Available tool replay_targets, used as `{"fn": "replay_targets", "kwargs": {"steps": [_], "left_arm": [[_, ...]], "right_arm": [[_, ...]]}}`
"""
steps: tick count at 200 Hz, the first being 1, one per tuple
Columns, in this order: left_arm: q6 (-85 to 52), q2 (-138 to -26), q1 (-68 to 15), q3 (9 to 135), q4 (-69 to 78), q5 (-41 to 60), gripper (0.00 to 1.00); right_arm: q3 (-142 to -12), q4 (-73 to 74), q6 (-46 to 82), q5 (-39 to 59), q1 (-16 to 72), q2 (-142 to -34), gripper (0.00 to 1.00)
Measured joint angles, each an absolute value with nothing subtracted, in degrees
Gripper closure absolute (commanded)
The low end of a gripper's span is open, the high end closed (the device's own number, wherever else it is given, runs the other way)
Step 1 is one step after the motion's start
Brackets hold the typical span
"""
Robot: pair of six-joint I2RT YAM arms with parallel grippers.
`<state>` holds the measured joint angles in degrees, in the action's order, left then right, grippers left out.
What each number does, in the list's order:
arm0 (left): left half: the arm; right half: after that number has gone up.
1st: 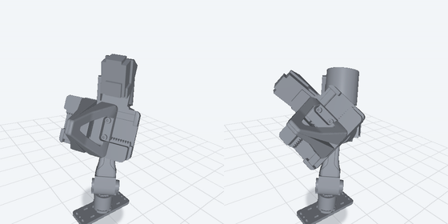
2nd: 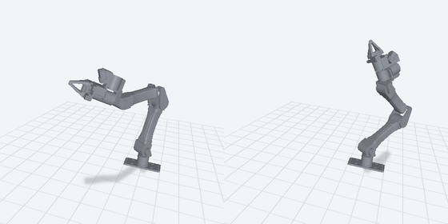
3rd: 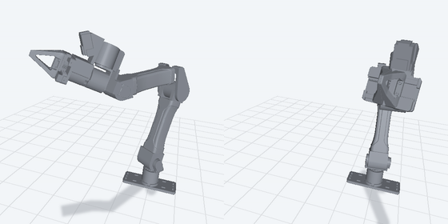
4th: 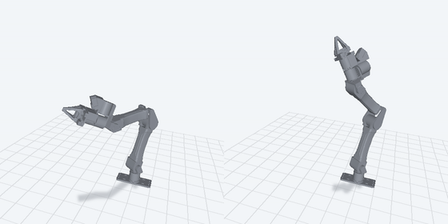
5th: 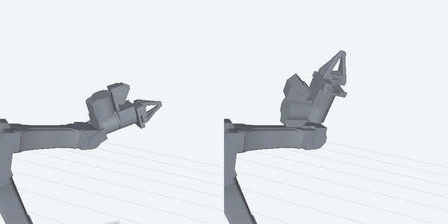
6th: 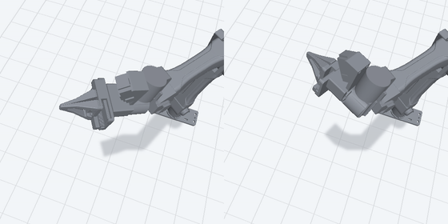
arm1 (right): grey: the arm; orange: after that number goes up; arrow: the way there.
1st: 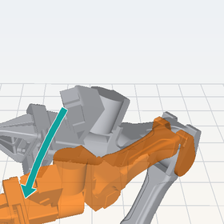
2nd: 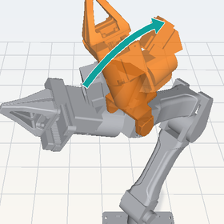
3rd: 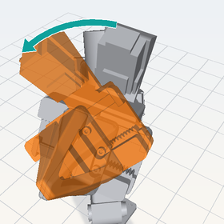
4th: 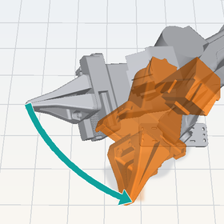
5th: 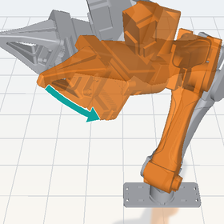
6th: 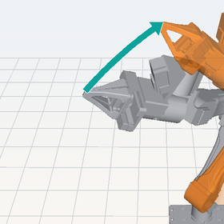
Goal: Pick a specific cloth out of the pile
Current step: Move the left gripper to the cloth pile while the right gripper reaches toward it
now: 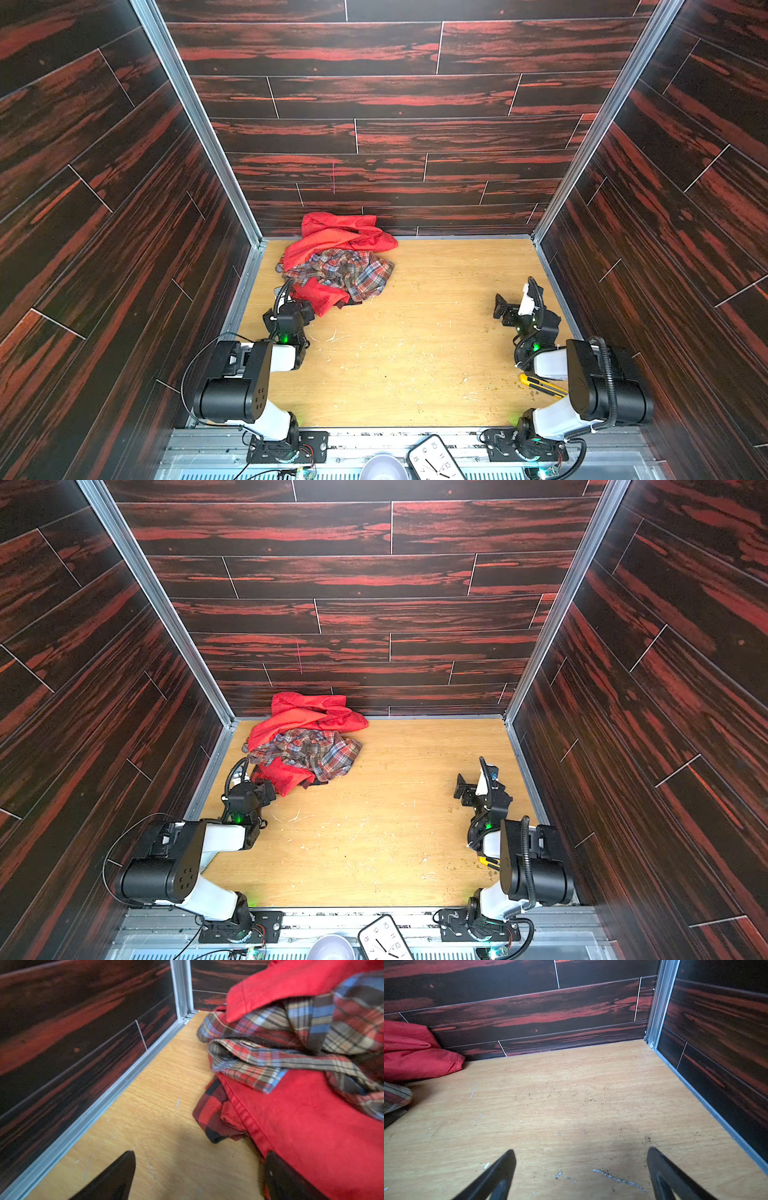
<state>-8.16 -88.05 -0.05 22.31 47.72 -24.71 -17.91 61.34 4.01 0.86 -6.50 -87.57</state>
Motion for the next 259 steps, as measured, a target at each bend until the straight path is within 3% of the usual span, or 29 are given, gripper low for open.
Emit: {"fn": "replay_targets", "kwargs": {"steps": [22, 54, 87, 122, 143, 175, 259], "left_arm": [[-10.3, -78.9, -0.1, 21.0, 43.1, -29.5, 0.02], [-17.3, -59.5, -0.1, 28.0, 20.5, -34.7, 0.09], [-24.2, -55.4, 0.6, 38.0, 1.7, -32.9, 0.23], [-33.8, -65.6, 7.4, 46.8, -14.0, -19.0, 0.52], [-38.0, -76.2, 11.4, 51.5, -19.0, -7.4, 0.53], [-40.4, -89.7, 12.4, 57.2, -22.9, 3.3, 0.53], [-44.6, -103.2, 13.0, 64.0, -21.0, 5.8, 0.54]], "right_arm": [[-21.6, 51.4, 4.3, 0.8, -6.4, -83.2, 0.01], [-31.1, 36.5, 8.1, 0.9, -4.7, -74.0, 0.03], [-50.4, 14.1, 7.4, -0.3, 7.6, -73.6, 0.04], [-71.8, -5.7, 4.9, 5.8, 22.3, -78.2, 0.04], [-78.2, -12.7, 3.9, 9.1, 30.5, -80.7, 0.04], [-77.9, -17.0, 5.4, 16.4, 38.0, -81.6, 0.04], [-76.1, -22.7, 3.6, 17.9, 39.9, -82.1, 0.03]]}}
